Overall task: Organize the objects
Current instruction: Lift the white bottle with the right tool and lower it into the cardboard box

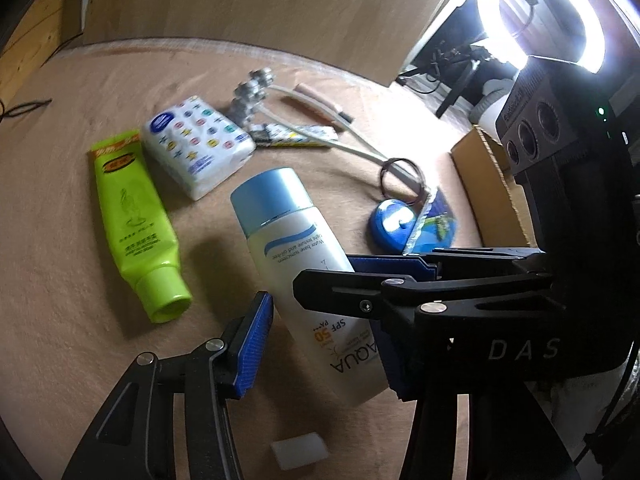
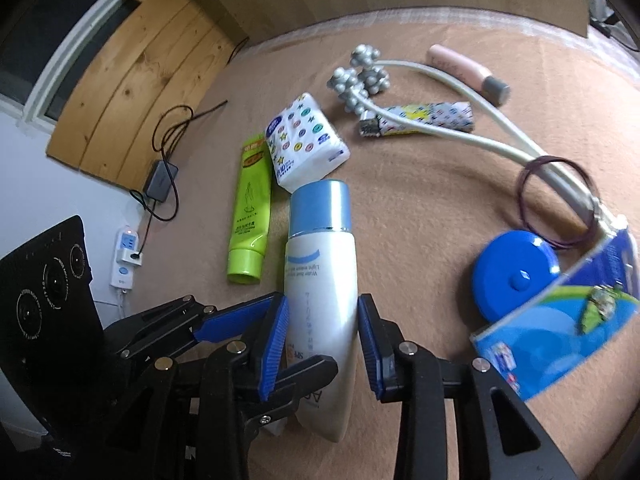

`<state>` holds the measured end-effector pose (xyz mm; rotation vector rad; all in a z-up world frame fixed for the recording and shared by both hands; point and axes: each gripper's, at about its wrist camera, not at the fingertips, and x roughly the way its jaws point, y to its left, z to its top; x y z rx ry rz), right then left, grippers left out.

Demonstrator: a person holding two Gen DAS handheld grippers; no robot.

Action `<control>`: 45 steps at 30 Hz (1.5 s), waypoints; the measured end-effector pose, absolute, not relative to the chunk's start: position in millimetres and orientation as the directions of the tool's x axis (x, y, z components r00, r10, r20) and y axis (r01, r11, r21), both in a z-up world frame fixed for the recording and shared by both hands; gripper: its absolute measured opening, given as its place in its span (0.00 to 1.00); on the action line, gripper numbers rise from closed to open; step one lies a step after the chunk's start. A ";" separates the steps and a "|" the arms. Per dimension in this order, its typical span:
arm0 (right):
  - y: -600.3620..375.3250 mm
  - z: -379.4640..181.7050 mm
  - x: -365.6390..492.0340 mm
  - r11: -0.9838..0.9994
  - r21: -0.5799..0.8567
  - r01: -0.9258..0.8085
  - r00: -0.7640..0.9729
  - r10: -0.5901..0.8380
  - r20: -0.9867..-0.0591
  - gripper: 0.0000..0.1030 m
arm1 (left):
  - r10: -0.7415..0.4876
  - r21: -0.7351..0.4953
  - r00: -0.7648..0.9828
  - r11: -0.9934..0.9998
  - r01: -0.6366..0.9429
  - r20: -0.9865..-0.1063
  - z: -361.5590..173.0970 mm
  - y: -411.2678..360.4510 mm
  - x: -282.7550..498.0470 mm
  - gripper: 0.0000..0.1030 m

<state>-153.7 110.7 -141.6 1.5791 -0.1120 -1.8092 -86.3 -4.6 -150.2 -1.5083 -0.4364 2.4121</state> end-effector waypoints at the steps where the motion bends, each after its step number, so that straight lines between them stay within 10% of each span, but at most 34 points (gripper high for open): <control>1: 114.6 -138.0 -153.6 -0.718 0.516 0.468 0.019 -0.575 -0.818 0.31 | 0.374 -0.383 -0.429 -0.921 -0.069 -0.822 -146.3 -1.6 -85.7 0.52; 42: 415.2 -56.5 -182.4 -0.883 0.427 0.194 -0.384 -0.469 -0.795 0.30 | 0.551 -0.360 -0.378 -0.807 -0.468 -0.744 -75.4 301.7 -142.9 0.52; 45: 414.3 -50.2 -179.1 -0.904 0.376 0.202 -0.421 -0.427 -0.800 0.41 | 0.540 -0.346 -0.385 -0.813 -0.469 -0.748 -73.8 302.7 -143.9 0.64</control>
